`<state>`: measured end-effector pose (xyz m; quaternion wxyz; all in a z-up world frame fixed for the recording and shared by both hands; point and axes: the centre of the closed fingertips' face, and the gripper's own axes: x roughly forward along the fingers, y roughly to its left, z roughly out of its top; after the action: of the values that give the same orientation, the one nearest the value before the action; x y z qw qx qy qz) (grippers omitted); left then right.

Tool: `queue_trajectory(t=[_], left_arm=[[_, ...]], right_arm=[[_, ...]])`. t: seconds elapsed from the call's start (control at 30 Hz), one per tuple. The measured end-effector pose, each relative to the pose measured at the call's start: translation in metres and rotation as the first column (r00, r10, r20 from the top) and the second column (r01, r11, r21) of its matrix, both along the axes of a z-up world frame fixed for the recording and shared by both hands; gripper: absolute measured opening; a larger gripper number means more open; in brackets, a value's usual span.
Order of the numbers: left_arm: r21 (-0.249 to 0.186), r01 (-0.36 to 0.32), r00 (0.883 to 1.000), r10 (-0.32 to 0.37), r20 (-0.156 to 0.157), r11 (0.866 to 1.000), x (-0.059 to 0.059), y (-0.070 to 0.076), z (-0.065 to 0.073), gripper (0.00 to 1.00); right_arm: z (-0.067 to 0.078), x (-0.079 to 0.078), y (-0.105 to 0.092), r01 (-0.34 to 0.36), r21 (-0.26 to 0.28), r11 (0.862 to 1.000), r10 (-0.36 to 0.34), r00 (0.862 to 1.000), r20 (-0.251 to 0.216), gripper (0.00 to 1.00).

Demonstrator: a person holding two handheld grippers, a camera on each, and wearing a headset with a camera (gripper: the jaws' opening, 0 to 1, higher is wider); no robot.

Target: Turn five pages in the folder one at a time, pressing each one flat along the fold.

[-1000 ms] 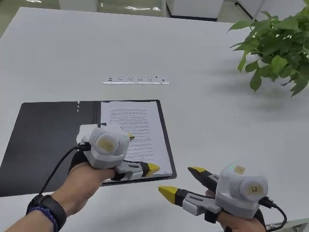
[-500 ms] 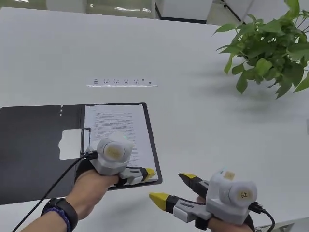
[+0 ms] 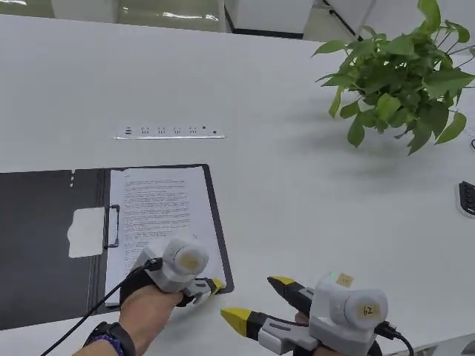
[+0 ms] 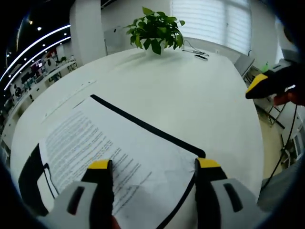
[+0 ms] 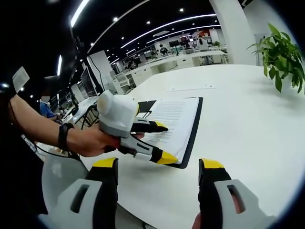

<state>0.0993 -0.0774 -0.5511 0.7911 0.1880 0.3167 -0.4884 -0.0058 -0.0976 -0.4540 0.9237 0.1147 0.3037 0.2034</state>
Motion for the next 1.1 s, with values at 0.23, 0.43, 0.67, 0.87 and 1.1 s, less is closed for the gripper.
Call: queue_trajectory(t=[0.23,0.43,0.67,0.87,1.1], left_arm=[[-0.045,-0.013,0.999,0.011,-0.041,0.999,0.007,0.005,0.004,0.63],[-0.021,0.004,1.0,-0.004,-0.007,1.0,0.009,0.006,0.002,0.57],[-0.036,-0.039,0.999,0.038,-0.018,0.999,0.014,0.013,0.005,0.4],[-0.131,-0.113,0.988,0.097,-0.12,0.985,0.01,0.015,0.011,0.31],[-0.186,-0.181,0.97,0.145,-0.193,0.966,0.009,0.02,0.015,0.33]], right_arm=[[-0.005,0.003,0.002,-0.001,0.01,1.0,0.001,1.0,-0.007,0.67],[-0.007,0.011,0.003,-0.004,0.022,1.0,0.004,1.0,-0.009,0.67],[-0.004,0.019,0.003,-0.006,0.027,1.0,0.006,1.0,0.004,0.65],[-0.001,0.032,0.008,-0.008,0.042,0.999,0.007,1.0,0.016,0.64],[0.002,0.049,0.018,-0.019,0.065,0.998,0.017,0.999,0.031,0.63]])
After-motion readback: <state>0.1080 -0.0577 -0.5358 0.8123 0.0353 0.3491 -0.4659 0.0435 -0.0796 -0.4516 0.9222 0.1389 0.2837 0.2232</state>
